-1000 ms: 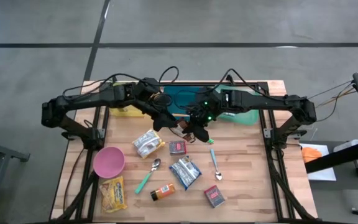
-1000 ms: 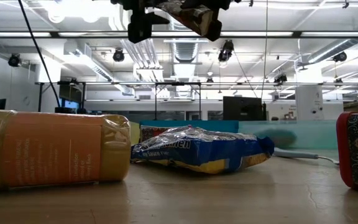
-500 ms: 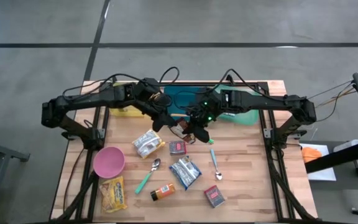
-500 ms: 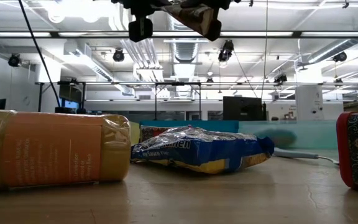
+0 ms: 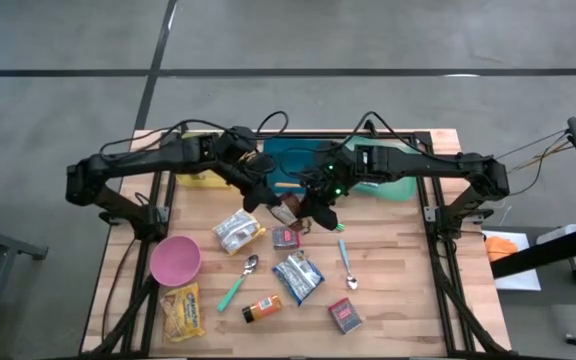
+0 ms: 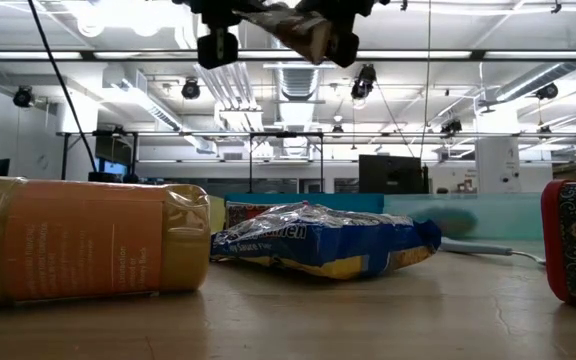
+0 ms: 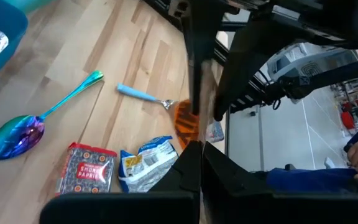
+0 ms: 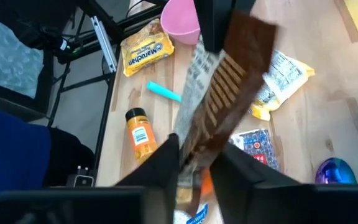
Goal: Pick & Place Food Item
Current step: Put the orange seasoning pack into the yellow bin
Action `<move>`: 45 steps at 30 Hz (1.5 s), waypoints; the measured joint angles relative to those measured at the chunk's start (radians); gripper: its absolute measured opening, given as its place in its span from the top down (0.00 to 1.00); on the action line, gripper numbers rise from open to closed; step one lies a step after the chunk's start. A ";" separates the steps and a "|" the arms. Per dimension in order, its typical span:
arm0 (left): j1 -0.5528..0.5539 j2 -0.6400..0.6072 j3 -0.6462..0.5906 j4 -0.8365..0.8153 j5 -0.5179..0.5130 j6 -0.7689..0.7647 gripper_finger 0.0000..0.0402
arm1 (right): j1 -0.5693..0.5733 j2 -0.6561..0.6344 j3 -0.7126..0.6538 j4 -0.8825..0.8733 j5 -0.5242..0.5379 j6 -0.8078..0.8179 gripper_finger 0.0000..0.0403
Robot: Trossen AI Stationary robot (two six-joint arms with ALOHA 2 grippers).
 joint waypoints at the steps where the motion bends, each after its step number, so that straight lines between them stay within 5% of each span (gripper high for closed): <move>1: 0.000 -0.004 0.000 -0.003 0.000 0.000 1.00 | 0.000 0.000 0.000 0.000 0.000 -0.004 0.75; 7: 0.002 -0.035 0.000 -0.025 -0.030 -0.004 1.00 | 0.000 0.000 -0.001 -0.011 0.002 -0.001 0.53; 12: 0.026 -0.066 0.000 -0.088 -0.082 -0.004 1.00 | -0.002 -0.006 -0.001 -0.018 0.003 0.032 0.44; 35: 0.234 -0.140 -0.001 -0.365 -0.355 -0.026 1.00 | -0.002 -0.203 -0.028 -0.274 0.378 0.134 0.42; 45: 0.395 -0.132 -0.005 -0.413 -0.376 -0.012 1.00 | 0.004 -0.360 -0.095 -0.334 0.482 0.190 0.42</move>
